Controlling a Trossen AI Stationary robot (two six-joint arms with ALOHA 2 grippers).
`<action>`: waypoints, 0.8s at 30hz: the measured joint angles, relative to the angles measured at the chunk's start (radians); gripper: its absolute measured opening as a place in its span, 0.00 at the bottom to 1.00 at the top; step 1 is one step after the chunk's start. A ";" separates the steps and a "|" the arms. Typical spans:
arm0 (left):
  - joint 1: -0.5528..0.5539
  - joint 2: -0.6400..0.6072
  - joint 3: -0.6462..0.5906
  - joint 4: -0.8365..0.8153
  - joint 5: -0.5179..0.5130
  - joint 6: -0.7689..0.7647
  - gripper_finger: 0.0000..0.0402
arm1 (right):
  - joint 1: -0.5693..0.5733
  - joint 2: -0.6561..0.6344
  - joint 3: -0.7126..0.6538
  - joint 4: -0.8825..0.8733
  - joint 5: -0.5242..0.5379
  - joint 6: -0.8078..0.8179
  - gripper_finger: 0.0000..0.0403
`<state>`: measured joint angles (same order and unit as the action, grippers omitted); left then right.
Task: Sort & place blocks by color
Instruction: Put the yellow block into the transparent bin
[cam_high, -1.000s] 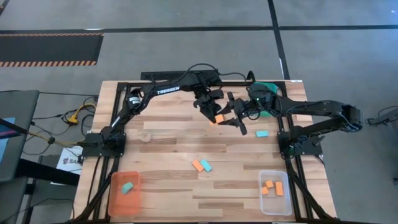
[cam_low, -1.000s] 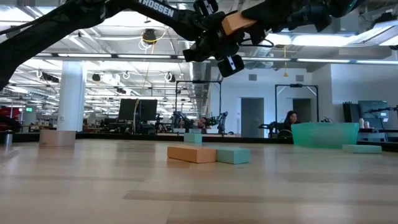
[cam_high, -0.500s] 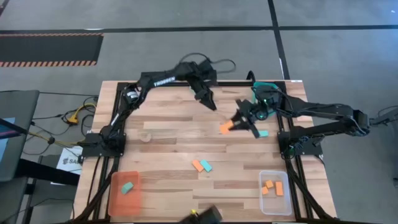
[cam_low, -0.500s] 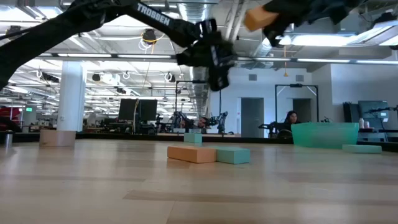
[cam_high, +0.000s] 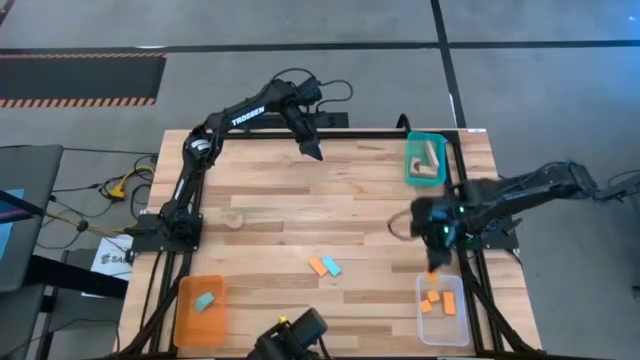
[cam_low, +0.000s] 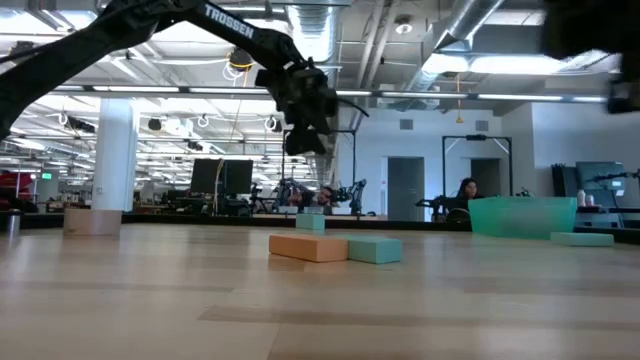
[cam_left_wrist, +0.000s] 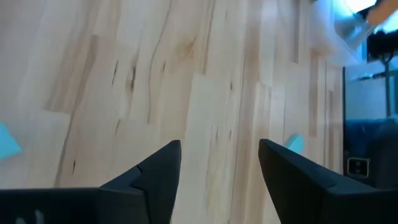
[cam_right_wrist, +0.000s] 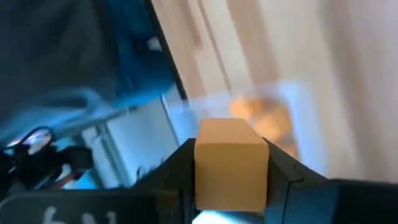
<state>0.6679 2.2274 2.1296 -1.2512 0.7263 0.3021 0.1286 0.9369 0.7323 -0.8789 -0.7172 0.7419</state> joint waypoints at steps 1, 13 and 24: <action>0.000 -0.003 0.000 -0.001 -0.004 0.007 0.50 | 0.050 -0.002 -0.019 0.002 -0.009 0.059 0.32; 0.000 -0.010 0.000 -0.022 -0.002 0.057 0.44 | 0.454 0.006 -0.230 0.464 0.016 0.644 0.34; 0.000 -0.010 0.000 -0.023 -0.004 0.079 0.43 | 0.548 0.128 -0.301 0.521 0.065 0.790 0.48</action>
<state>0.6682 2.2173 2.1296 -1.2739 0.7226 0.3807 0.6768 1.0652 0.4309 -0.3584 -0.6522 1.5318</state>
